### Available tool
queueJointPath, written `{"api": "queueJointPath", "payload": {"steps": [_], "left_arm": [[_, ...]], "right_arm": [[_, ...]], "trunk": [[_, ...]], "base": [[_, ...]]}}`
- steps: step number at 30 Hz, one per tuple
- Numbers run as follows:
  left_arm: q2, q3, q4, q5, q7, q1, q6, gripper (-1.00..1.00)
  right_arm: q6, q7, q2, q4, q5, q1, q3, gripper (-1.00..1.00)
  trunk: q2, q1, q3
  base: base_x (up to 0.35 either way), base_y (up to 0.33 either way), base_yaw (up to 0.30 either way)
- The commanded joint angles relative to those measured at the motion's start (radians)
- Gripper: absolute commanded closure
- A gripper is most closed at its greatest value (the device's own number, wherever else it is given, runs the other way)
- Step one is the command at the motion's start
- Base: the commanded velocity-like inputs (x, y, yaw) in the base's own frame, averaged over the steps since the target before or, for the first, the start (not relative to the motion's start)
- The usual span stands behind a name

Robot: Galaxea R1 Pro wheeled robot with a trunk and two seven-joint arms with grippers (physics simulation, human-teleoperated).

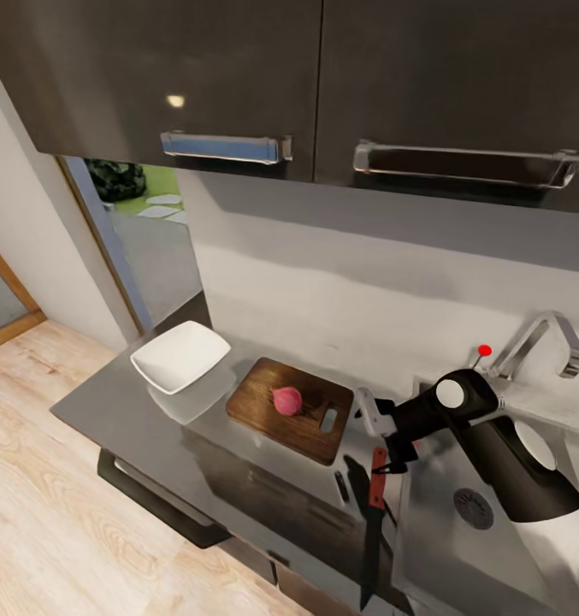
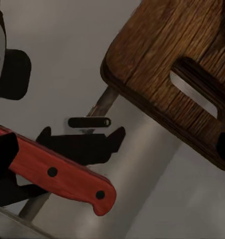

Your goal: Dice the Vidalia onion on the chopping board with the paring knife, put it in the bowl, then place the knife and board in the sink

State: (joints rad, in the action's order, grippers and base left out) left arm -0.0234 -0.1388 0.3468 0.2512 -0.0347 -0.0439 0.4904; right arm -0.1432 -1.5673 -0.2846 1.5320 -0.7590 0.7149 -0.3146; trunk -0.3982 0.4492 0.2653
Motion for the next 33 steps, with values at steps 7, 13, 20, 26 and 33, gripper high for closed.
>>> {"api": "queueJointPath", "payload": {"steps": [7, 13, 20, 26, 33], "left_arm": [[-0.001, -0.008, 0.000, 0.008, -0.004, -0.001, 0.004, -1.00], [-0.001, -0.008, -0.001, 0.008, -0.004, -0.001, 0.004, -1.00], [-0.001, -0.008, -0.002, 0.008, -0.004, -0.001, 0.004, -1.00], [-0.001, -0.008, -0.002, 0.008, -0.004, -0.001, 0.004, -1.00], [-0.001, -0.008, -0.002, 0.008, -0.004, -0.001, 0.004, -1.00]], "right_arm": [[-0.011, -0.004, -0.021, -0.001, -0.033, 0.001, -0.068, -1.00], [-0.011, -0.004, -0.032, -0.010, -0.035, 0.001, -0.091, -1.00], [-0.011, -0.004, -0.034, -0.027, -0.037, 0.001, -0.095, -1.00], [-0.012, -0.004, -0.034, -0.037, -0.037, 0.001, -0.099, -1.00], [-0.012, -0.004, -0.032, -0.060, -0.037, 0.001, -0.125, -1.00]], "trunk": [[-0.002, 0.001, 0.002], [-0.002, 0.001, 0.002], [-0.002, 0.001, 0.002], [-0.002, 0.001, 0.002], [-0.002, 0.001, 0.002]], "base": [[0.113, 0.000, 0.000], [0.097, 0.000, 0.000], [0.056, 0.000, 0.000], [0.006, 0.000, 0.000], [0.000, 0.000, 0.000]]}}
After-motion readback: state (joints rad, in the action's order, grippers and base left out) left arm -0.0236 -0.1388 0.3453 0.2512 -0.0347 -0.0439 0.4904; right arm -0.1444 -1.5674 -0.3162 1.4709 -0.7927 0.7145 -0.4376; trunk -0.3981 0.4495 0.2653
